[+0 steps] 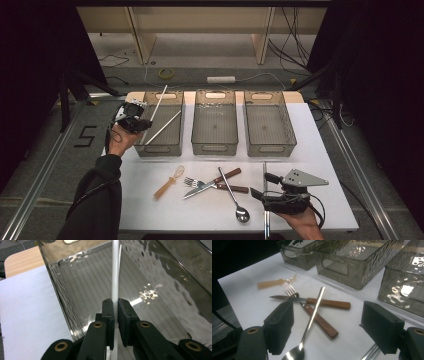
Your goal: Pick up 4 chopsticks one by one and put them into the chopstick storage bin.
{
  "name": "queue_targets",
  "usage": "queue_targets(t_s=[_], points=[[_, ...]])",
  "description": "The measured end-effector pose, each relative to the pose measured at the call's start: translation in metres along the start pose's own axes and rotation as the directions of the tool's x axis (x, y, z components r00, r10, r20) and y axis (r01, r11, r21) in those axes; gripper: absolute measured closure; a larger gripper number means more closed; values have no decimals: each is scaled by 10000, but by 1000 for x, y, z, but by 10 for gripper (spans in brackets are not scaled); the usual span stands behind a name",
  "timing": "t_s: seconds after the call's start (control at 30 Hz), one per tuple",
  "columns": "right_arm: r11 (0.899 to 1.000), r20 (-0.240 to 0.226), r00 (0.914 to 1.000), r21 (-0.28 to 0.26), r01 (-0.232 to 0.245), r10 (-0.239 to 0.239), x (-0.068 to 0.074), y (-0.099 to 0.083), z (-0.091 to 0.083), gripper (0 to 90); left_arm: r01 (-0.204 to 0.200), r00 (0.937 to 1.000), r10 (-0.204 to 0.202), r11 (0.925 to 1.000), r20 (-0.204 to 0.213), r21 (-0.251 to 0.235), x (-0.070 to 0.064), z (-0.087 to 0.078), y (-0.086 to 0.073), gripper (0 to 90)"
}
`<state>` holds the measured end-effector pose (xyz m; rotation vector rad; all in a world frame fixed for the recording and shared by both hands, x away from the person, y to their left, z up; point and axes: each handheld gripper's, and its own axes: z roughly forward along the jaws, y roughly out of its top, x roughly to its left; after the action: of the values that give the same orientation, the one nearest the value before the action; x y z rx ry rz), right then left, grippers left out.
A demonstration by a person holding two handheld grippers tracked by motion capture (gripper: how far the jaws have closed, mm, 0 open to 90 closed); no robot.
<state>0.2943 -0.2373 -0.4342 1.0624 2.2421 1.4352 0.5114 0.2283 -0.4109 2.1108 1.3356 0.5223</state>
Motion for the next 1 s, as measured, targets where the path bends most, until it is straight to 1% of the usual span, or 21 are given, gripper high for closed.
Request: queue_targets(t_s=[0.1,0.13,0.2,0.27,0.33,0.4,0.43,0.47,0.53,0.6,0.73,0.8,0.83,0.87,0.9,0.93,0.97,1.0], points=[[10000,0,10000,6,-1,1,0,0,0,272,-47,10000,48,9999,-36,105,-1,2,0,825],[10000,-5,10000,-2,2,-2,0,0,0,271,19,10000,-18,9999,-13,124,-1,3,0,822],[10000,-6,10000,-10,14,-14,0,0,0,271,49,10000,-49,9998,8,172,-1,4,0,788],[10000,2,10000,-2,0,0,0,0,0,271,40,10000,-40,9999,47,114,-2,3,0,775],[10000,0,10000,4,-1,1,0,0,0,271,151,9998,-151,9999,120,8,-2,1,0,755],[10000,1,10000,-6,13,-13,0,0,0,272,333,9992,-331,9994,206,-77,-3,-2,1,713],[10000,8,10000,4,-1,1,0,0,0,271,396,9989,-394,9992,267,-60,-4,-4,0,675],[10000,18,10000,13,0,0,0,0,0,271,408,9986,-403,9991,331,-147,-5,-7,0,659],[10000,27,10000,37,1,-1,0,0,0,271,558,9975,-542,9979,443,-342,-7,-13,-2,618],[10000,50,10000,70,-7,7,-1,0,-1,271,747,9956,-716,9960,609,-498,-12,-20,-3,544],[9998,236,9997,195,-32,28,-2,1,-1,271,920,9912,-842,9930,1022,-741,-19,-35,-10,450],[9996,306,9995,272,-71,63,-3,1,-1,271,1093,9868,-978,9903,1290,-854,-23,-41,-14,413],[9995,350,9994,313,-87,77,-4,1,-1,271,1057,9864,-944,9912,1349,-795,-24,-43,-15,391],[9993,408,9991,351,-85,71,-4,1,-1,272,1116,9855,-989,9899,1376,-878,-25,-46,-16,375],[9990,476,9988,449,-87,66,-4,1,-1,273,1228,9821,-1066,9875,1553,-991,-26,-50,-18,364],[9980,621,9981,618,-102,64,-5,1,0,277,1395,9764,-1189,9845,1801,-1063,-28,-53,-19,353],[9970,730,9973,773,-95,39,-5,1,1,289,1506,9732,-1269,9819,1917,-1146,-30,-56,-20,338],[9949,790,9968,995,-163,84,-6,1,1,304,1472,9730,-1204,9809,1969,-1275,-33,-60,-21,326]])
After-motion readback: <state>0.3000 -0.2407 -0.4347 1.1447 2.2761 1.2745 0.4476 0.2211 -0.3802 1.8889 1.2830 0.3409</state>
